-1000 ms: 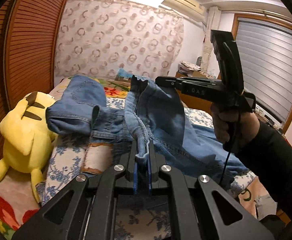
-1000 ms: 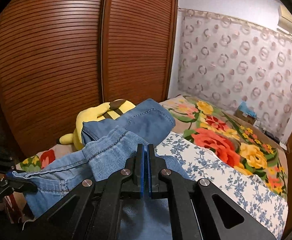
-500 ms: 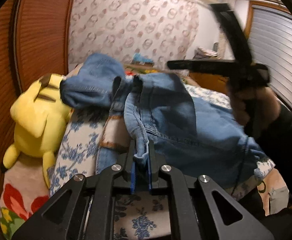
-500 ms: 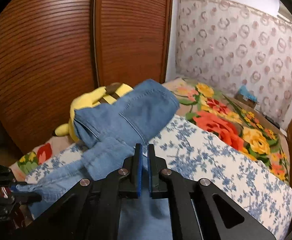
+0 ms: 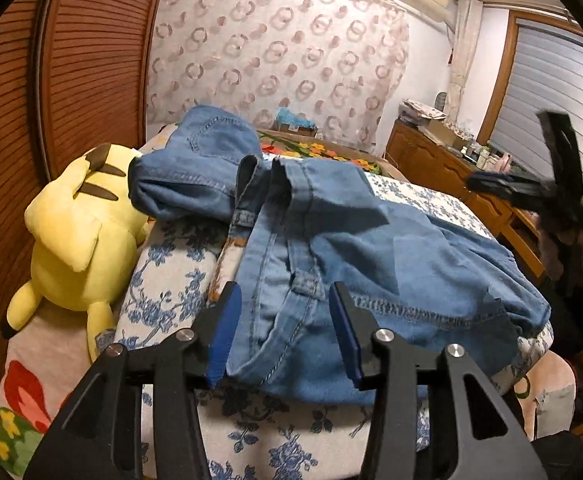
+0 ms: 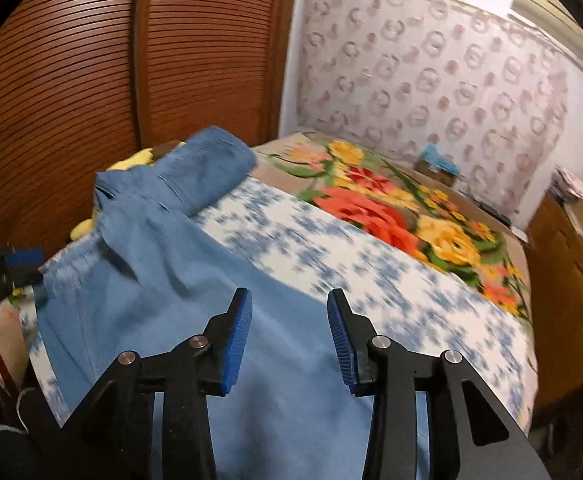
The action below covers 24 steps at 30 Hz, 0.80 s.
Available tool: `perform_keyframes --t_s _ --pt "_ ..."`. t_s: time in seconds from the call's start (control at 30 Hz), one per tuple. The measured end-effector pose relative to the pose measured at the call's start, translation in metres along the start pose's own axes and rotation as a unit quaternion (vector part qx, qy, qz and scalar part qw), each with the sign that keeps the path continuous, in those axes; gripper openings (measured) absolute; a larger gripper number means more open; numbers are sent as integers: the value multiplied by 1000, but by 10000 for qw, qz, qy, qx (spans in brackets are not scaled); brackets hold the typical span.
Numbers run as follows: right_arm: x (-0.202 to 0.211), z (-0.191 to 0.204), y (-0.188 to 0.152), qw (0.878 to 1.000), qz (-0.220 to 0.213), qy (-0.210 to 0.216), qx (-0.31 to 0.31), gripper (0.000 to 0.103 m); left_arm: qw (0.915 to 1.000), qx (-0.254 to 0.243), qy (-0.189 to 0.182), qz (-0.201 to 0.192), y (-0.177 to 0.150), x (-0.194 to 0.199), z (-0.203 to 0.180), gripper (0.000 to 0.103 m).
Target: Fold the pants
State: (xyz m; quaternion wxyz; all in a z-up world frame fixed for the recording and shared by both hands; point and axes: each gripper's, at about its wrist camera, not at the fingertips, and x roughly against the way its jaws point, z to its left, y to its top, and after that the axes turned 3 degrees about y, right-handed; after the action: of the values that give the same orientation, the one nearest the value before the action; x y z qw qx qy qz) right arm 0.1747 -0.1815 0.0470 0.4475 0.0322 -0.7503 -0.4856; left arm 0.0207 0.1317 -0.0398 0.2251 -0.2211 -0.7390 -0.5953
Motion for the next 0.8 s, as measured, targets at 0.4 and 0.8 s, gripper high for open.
perform_keyframes --t_s 0.4,0.8 --pt "-16 1 -58 9941 537 -154 -934 41 9995 -252 34 179 7 -19 -19 47" --pt "-38 26 -70 9900 645 -317 -1218 47 9992 -349 -137 141 45 -37 -23 70"
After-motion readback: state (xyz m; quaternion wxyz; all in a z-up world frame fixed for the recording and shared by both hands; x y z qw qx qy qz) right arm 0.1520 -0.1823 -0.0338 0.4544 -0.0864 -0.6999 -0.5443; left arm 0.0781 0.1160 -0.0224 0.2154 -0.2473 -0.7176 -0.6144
